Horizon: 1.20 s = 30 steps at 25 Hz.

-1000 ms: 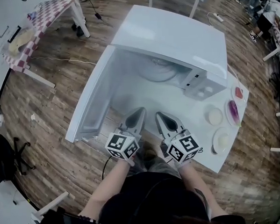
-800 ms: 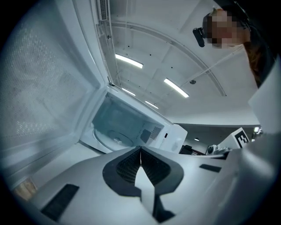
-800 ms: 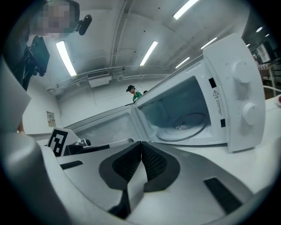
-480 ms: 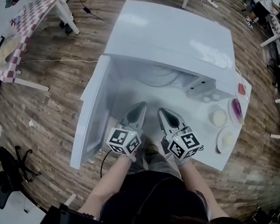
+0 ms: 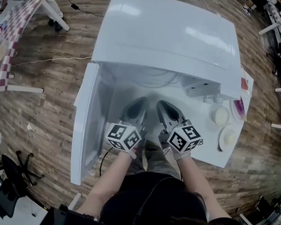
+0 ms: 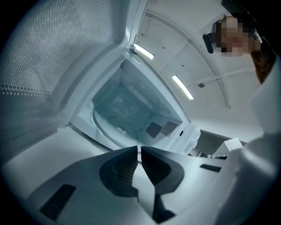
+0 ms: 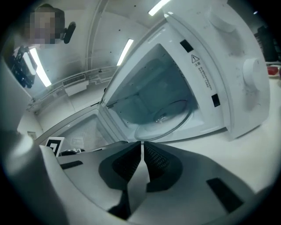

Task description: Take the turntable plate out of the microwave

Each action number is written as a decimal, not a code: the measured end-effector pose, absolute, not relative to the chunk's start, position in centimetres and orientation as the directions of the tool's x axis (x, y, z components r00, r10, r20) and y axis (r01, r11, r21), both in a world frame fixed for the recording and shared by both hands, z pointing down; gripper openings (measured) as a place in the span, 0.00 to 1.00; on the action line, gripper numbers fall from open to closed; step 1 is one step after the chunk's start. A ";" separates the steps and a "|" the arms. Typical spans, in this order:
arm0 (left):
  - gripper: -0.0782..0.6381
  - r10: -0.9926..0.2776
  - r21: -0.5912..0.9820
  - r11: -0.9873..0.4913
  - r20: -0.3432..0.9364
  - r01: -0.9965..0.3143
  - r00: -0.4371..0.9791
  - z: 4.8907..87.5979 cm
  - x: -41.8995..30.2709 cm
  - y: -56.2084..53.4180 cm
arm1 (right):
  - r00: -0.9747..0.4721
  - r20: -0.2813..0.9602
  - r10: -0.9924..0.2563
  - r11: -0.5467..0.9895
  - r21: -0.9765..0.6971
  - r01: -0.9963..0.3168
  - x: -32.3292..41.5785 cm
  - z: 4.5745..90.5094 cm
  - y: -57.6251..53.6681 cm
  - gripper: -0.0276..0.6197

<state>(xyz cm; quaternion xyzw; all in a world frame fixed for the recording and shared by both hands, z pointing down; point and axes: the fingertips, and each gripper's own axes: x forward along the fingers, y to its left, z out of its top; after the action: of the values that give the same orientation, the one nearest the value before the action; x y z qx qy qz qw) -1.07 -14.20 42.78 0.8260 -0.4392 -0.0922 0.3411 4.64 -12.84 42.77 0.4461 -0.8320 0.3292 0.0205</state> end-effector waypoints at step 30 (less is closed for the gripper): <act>0.31 -0.750 0.840 -0.081 0.303 -0.536 0.588 46.0 -1.6 -16.9 | -0.491 0.275 -0.827 -0.095 -0.928 -0.360 6.2 46.7 -20.3 0.22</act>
<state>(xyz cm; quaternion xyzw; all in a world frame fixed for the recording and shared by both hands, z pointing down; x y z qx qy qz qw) -1.59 -16.92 45.97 0.7278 -0.4420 -0.1042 0.5139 6.19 -20.32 46.72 0.4621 -0.6416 0.5779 -0.2020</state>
